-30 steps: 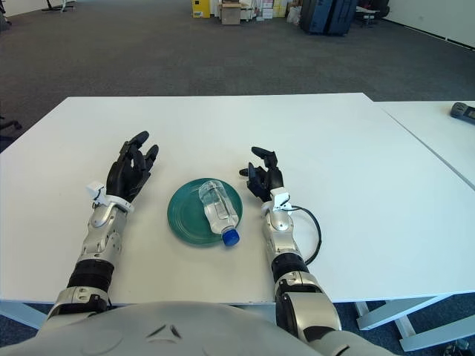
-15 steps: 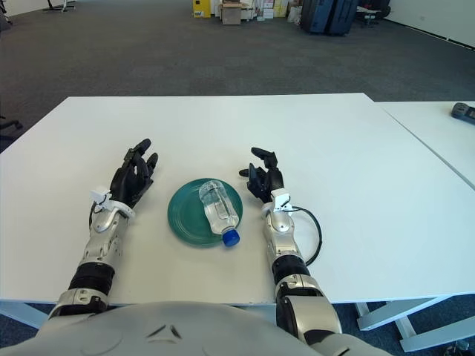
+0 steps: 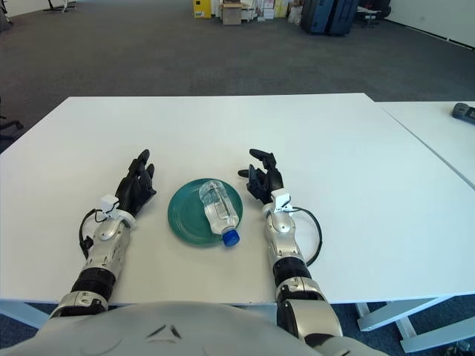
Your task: Put the bottle into the plate.
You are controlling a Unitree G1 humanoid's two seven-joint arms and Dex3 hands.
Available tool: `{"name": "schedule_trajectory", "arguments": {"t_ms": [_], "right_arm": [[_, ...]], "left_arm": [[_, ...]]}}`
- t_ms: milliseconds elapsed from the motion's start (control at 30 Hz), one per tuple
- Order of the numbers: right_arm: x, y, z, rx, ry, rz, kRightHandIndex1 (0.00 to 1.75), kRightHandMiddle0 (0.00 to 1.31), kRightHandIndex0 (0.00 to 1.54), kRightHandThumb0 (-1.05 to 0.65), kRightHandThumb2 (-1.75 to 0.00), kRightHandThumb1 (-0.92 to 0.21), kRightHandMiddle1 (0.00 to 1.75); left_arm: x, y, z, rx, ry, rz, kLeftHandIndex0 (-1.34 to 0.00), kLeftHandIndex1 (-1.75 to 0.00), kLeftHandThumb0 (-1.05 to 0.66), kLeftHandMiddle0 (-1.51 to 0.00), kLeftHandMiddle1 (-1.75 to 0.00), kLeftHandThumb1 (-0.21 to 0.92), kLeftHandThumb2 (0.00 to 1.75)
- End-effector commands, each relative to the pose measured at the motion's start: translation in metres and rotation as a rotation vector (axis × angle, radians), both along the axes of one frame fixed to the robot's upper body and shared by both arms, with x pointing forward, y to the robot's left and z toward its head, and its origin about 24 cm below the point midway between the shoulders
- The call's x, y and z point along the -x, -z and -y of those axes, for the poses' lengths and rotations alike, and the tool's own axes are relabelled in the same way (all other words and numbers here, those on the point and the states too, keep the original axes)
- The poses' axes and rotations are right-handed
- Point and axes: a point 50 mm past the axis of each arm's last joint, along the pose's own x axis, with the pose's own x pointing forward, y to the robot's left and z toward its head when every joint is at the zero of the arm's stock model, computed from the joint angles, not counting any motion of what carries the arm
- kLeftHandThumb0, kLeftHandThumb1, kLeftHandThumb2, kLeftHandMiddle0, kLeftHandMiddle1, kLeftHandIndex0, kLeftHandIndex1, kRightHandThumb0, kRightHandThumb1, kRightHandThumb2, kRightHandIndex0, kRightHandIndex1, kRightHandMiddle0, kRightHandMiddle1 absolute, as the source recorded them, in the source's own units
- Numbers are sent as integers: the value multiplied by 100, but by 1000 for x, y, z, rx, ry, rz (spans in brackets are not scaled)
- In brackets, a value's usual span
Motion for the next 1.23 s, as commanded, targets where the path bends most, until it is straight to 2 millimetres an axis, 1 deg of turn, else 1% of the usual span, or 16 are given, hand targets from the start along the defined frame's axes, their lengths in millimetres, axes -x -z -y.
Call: {"name": "schedule_trajectory", "arguments": {"t_ms": [0,333,400,500,800,967,1200], "right_arm": [[19,23,5,-14,18,-122,74,7,60,-68,-78,-92,93],[20,22,6,-24,19,-125,72,7,59,-67,-77,-92,92],[21,22,7,-24,19,-126,71,7,60,-67,-77,-92,92],[21,22,7,-24,19,-126,71,7,60,-67,-77,-92,92],[21,22,8,-21,18,-125,71,7,61,-67,-76,-92,91],[21,22,8,-18,19,-123,71,7,62,-66,-76,-92,92],[21,22,8,-18,22,-123,73,8,63,-66,-75,-92,92]], "left_arm": [[9,21,-5,-39,-30,-123,-3,-2,-92,-6,-1,92,104],[11,26,-1,-65,-44,-140,-9,-7,-89,-12,-3,92,104],[11,26,0,-66,-45,-139,-4,-21,-89,-15,-2,92,104],[12,26,0,-66,-47,-140,-1,-30,-88,-16,-1,92,103],[11,25,-1,-59,-49,-128,0,-42,-88,-19,-2,92,103],[10,24,-2,-60,-52,-122,0,-53,-88,-24,-2,92,104],[10,23,-2,-57,-42,-104,0,-58,-88,-26,-2,92,104]]}}
